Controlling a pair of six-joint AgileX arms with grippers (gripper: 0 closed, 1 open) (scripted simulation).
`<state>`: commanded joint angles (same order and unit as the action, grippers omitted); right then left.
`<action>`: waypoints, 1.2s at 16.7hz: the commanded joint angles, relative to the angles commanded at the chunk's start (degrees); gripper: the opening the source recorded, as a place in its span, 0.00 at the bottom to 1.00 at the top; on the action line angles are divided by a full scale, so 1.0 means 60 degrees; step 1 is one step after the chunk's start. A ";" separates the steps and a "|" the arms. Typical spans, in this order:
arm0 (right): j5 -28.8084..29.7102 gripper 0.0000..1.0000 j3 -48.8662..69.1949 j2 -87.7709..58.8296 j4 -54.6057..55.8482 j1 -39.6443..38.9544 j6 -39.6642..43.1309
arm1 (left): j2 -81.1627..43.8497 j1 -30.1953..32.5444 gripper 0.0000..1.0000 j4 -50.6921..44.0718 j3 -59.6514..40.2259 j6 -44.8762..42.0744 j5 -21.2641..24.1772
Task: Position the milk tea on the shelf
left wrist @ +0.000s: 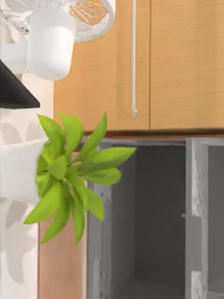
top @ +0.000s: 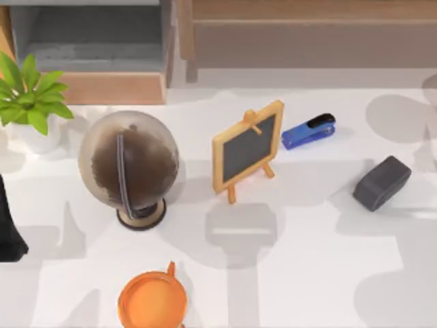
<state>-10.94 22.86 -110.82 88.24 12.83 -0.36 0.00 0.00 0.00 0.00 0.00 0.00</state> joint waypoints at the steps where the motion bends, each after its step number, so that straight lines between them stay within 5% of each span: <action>1: -0.0062 1.00 0.0133 -0.0667 0.0521 0.0077 0.0008 | 0.0000 0.0000 1.00 0.0000 0.0000 0.0000 0.0000; 10: -0.0237 1.00 0.0538 -0.2557 0.2012 0.0318 0.0041 | 0.0000 0.0000 1.00 0.0000 0.0000 0.0000 0.0000; 20: 0.0151 1.00 0.2881 -0.3082 0.0195 -0.0063 0.0047 | 0.0000 0.0000 1.00 0.0000 0.0000 0.0000 0.0000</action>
<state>-10.04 40.14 -129.32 89.41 12.46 -0.08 0.00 0.00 0.00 0.00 0.00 0.00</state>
